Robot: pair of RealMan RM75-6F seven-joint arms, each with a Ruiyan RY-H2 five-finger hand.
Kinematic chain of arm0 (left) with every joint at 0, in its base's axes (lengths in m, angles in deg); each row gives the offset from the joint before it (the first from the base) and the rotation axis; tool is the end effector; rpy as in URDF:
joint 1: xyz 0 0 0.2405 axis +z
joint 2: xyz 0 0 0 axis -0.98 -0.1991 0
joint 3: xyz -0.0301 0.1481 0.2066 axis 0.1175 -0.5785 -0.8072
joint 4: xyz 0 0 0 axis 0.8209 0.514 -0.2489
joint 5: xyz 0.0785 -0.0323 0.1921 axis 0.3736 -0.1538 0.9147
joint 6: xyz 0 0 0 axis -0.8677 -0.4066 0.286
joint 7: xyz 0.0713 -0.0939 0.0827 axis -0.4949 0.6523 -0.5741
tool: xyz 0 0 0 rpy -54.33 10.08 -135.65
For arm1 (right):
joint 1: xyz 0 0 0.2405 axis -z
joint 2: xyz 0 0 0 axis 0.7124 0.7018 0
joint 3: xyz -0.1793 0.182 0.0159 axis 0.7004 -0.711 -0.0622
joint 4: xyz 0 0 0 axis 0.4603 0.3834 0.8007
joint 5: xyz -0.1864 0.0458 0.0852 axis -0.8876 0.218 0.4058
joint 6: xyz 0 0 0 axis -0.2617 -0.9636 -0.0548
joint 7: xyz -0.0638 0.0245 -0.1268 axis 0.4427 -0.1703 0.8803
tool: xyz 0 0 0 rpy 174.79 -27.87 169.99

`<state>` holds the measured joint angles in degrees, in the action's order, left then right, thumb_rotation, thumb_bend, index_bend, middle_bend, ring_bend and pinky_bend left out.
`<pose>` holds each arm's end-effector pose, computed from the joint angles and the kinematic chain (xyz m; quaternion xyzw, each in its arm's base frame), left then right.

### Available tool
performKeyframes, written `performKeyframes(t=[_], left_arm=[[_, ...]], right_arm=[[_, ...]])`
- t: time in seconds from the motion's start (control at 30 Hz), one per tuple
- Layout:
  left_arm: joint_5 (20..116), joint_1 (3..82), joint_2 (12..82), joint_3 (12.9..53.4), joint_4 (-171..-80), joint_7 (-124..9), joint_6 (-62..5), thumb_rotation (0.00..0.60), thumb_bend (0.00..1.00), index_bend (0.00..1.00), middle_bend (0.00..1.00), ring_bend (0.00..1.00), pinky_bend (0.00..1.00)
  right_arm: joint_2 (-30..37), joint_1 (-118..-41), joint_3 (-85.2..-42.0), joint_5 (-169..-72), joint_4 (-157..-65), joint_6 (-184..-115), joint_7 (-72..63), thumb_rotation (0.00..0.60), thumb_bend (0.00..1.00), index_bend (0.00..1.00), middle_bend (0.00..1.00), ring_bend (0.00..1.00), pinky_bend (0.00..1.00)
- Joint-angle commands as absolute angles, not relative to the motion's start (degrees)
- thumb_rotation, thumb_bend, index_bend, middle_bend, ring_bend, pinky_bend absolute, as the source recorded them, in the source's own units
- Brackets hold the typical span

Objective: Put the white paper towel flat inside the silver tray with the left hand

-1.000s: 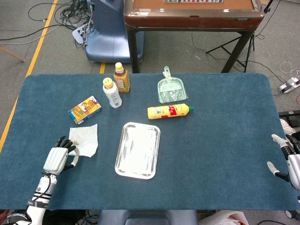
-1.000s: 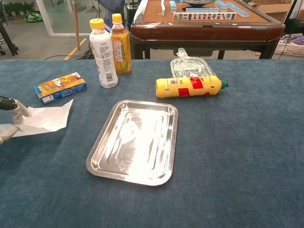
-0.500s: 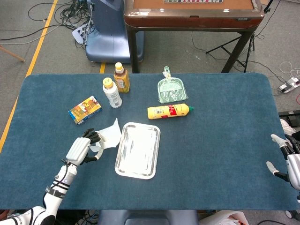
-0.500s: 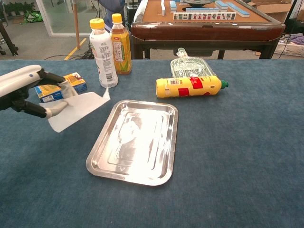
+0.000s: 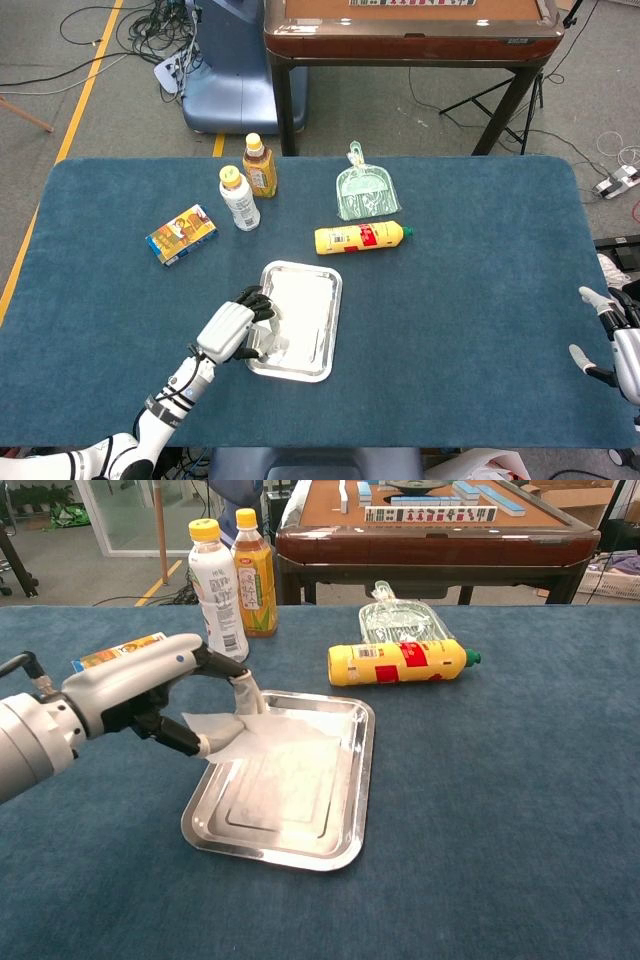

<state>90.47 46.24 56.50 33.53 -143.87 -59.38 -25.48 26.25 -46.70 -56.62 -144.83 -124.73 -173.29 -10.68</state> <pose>-0.1250 0.2751 -0.0291 -0.6920 -0.4426 -0.4954 0.2825 -0.3344 -0.1633 0.1951 0.5784 -0.3822 0.3877 0.6075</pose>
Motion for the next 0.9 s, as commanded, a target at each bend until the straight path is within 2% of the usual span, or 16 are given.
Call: performKeyframes(t=[0.03, 0.37, 0.63, 0.9], left_arm=[[89.38, 44.79, 59.01, 33.06, -143.42, -66.18, -24.81, 0.600, 0.43, 0.59, 0.39, 0.24, 0.09], [84.14, 44.05, 62.50, 32.92, -142.88, -78.96, -25.09, 0.600, 0.43, 0.60, 0.39, 0.24, 0.09], [76.45, 43.67, 61.37, 32.62, -148.00, -91.15, -24.98, 0.600, 0.43, 0.61, 0.39, 0.24, 0.09], [71.53, 43.20, 63.31, 34.02, -147.72, -98.83, -29.30, 0.600, 0.43, 0.61, 0.39, 0.25, 0.09]], right_arm=[[26.10, -46.75, -56.60, -144.83, -124.49, -173.17, -10.93, 0.600, 0.26, 0.17, 0.26, 0.10, 0.18], [25.83, -46.84, -56.57, -144.66, -123.49, -172.81, -11.86, 0.600, 0.26, 0.17, 0.26, 0.10, 0.18], [25.61, -47.00, -56.63, -144.74, -122.82, -172.70, -12.61, 0.600, 0.26, 0.17, 0.26, 0.10, 0.18], [25.28, -47.02, -56.50, -144.83, -122.20, -172.59, -13.10, 0.600, 0.26, 0.17, 0.26, 0.10, 0.18]])
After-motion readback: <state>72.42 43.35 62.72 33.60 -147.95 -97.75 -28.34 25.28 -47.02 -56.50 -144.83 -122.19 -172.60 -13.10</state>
